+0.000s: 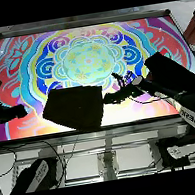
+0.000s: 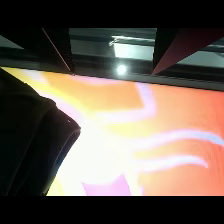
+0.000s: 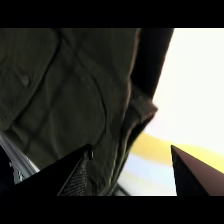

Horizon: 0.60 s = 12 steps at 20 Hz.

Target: Fold the clothes and pants, and hang the long-sleeved shirts on hangers.

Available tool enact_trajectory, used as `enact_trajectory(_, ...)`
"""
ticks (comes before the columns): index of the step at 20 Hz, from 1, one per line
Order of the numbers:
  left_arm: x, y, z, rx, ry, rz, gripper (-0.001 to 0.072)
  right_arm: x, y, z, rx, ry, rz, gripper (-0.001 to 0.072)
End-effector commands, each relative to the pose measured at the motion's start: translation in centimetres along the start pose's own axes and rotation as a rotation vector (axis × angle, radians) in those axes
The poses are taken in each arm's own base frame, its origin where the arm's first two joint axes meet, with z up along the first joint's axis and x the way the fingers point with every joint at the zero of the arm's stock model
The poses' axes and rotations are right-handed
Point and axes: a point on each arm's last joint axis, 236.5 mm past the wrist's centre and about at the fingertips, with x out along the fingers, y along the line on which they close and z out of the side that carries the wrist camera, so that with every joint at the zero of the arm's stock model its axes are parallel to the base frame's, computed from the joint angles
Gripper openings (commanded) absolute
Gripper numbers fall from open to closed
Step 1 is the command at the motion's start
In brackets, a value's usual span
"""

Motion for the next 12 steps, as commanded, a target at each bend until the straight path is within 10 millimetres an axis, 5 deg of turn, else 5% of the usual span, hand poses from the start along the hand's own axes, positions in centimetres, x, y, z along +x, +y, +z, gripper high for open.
enact_trajectory(1,0.0,0.0,0.0,-0.014,-0.004,-0.012,0.0556,1.3,0.4,1.2,0.028,-0.008,0.002,0.0549)
enact_trajectory(6,0.0,0.0,0.0,-0.014,-0.003,-0.012,0.0556,5.0,2.3,2.2,0.074,0.068,0.021,0.0537)
enact_trajectory(9,0.0,0.0,0.0,-0.014,-0.003,-0.012,0.0556,6.9,4.0,1.7,0.058,0.122,0.044,0.0400)
enact_trajectory(11,0.0,0.0,0.0,-0.014,-0.003,-0.012,0.0555,7.2,5.6,2.1,0.019,0.114,0.057,0.0037)
enact_trajectory(12,0.0,0.0,0.0,-0.014,-0.004,-0.012,0.0555,7.1,6.4,2.6,-0.001,0.110,0.069,0.0021)
